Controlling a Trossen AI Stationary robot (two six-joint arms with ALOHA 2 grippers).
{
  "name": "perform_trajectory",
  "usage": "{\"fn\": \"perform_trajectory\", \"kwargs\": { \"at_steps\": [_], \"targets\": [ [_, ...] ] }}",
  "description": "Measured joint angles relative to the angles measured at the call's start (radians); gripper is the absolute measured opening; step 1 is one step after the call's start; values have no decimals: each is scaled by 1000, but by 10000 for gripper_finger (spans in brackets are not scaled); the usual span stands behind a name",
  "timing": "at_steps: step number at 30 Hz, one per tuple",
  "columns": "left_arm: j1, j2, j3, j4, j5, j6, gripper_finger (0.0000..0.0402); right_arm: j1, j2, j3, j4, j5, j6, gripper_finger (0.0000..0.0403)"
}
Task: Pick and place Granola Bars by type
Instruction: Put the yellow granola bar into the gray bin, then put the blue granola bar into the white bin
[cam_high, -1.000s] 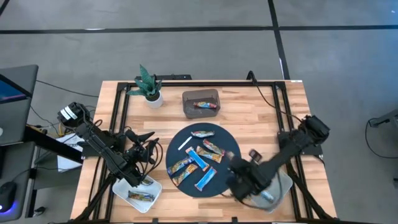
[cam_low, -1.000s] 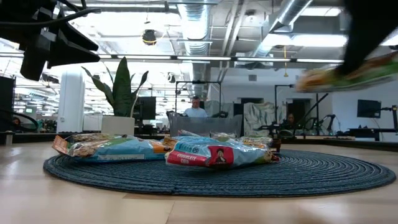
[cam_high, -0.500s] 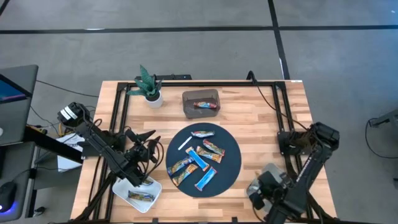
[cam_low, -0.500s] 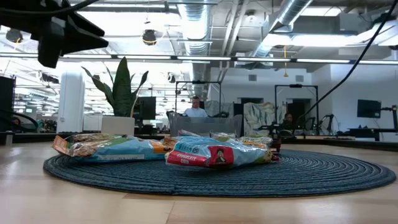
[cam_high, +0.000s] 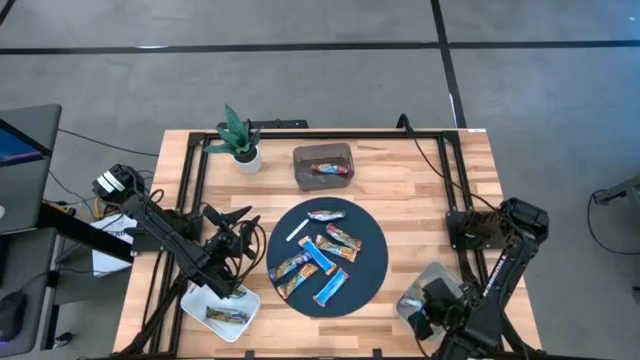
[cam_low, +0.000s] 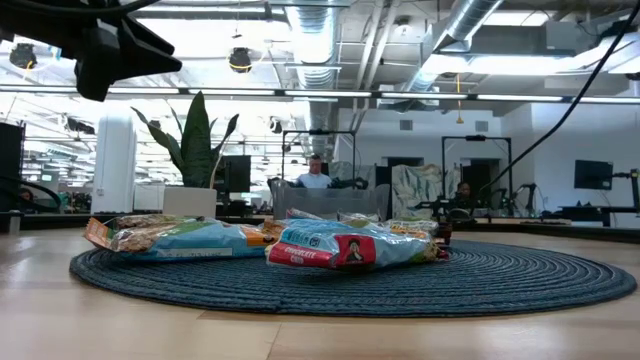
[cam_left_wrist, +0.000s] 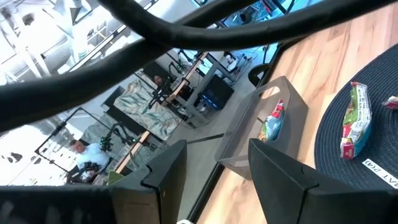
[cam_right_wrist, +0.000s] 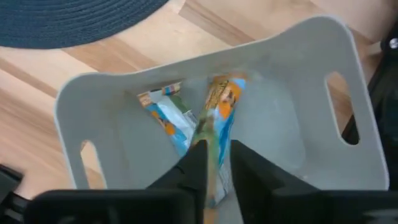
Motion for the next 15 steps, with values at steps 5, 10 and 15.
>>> {"fn": "perform_trajectory", "kwargs": {
  "at_steps": [5, 10, 15],
  "targets": [
    [0, 0, 0, 2, 0, 0, 167, 0, 0, 0, -61, 15, -7, 122],
    [0, 0, 12, 5, 35, 23, 167, -7, 0, 0, -87, 276, -86, 155],
    [0, 0, 63, 122, 158, 207, 167, -43, 0, 0, -84, 618, -272, 158]
  ]
}}
